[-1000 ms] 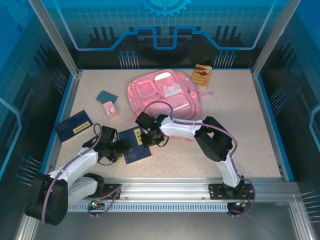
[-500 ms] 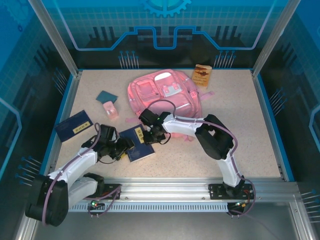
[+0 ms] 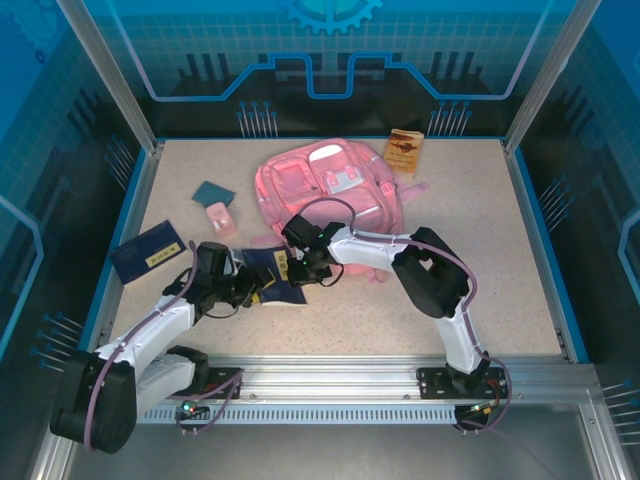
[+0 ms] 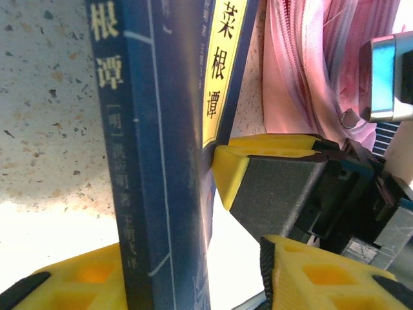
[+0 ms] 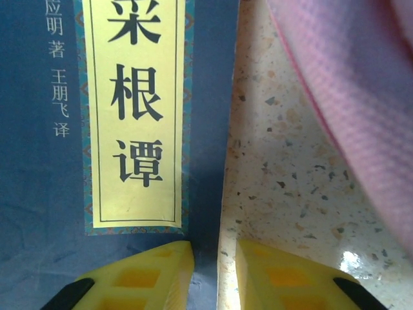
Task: Pack the student bag
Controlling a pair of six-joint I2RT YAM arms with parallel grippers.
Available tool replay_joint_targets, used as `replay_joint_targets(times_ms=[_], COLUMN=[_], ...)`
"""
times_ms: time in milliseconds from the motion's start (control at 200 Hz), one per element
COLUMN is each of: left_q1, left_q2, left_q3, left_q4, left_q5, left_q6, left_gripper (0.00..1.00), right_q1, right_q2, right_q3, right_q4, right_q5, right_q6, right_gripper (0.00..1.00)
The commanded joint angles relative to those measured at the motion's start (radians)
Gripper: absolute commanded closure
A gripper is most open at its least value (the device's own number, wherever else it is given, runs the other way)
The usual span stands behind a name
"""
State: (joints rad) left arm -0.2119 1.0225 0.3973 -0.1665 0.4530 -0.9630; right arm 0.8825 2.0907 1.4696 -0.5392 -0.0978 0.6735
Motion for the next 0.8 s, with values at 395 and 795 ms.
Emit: replay_joint_targets(times_ms=[395,795], left_q1=[0.009,-0.016], left_q2=[-0.164,-0.086], left_q3=[0.106,0.328], left_q4=[-0.052,0.377], left_q5=[-0.010,0.014], left_q6=[0.079,-0.091], left_gripper=[0.97,0.98], right_q1=[-0.105,-0.238], right_q2=[-0.460,-0.856], right_q3=[-0.243,-0.507], right_q4=[0.137,0.502], right_q5=[-0.105,-0.195], right_q6=[0.039,0.300], right_gripper=[0.44,0.00])
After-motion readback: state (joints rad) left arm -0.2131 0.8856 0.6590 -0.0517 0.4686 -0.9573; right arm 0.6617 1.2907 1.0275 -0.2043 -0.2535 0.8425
